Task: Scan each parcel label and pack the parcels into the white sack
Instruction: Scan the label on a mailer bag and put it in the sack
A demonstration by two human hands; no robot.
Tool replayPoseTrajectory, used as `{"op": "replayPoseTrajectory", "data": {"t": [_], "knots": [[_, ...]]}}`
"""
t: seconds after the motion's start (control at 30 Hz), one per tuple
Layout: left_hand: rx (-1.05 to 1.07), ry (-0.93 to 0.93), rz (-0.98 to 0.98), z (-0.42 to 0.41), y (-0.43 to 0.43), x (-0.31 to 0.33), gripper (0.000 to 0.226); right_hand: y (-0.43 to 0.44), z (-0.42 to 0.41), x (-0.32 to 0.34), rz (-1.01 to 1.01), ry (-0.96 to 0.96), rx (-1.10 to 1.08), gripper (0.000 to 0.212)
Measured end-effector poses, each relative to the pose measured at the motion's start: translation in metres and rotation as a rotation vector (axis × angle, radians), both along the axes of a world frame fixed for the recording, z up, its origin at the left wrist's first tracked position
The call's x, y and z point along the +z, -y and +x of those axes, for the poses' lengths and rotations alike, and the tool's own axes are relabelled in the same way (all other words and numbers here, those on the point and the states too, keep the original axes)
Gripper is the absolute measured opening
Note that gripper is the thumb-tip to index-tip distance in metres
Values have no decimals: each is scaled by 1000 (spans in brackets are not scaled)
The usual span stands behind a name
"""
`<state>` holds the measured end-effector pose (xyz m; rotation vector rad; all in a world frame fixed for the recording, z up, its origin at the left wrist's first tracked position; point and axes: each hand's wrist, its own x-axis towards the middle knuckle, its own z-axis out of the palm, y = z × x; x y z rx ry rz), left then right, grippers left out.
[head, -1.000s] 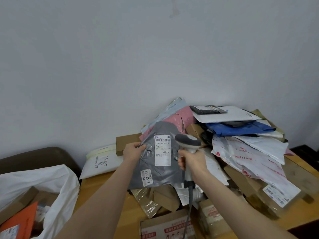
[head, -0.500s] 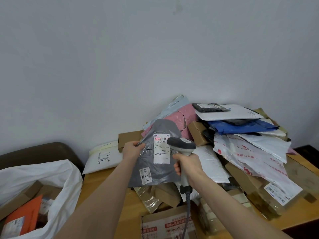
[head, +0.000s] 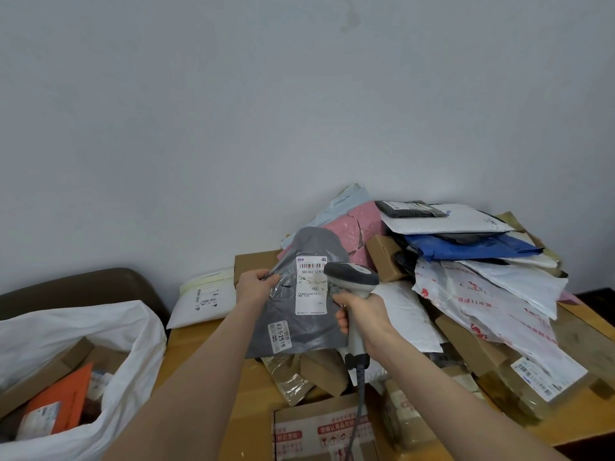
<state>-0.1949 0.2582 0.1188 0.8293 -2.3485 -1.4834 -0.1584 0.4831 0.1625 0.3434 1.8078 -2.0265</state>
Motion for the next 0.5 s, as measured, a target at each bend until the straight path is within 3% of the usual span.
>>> {"op": "replayPoseTrajectory", "data": {"t": [0.23,0.5], "knots": [[56,-26,-67,43,28,23,17,38,7,7,-91,13,44,9],[235,-29,-298,127,114,53,14,128,35,7,-123,65,171,11]]}}
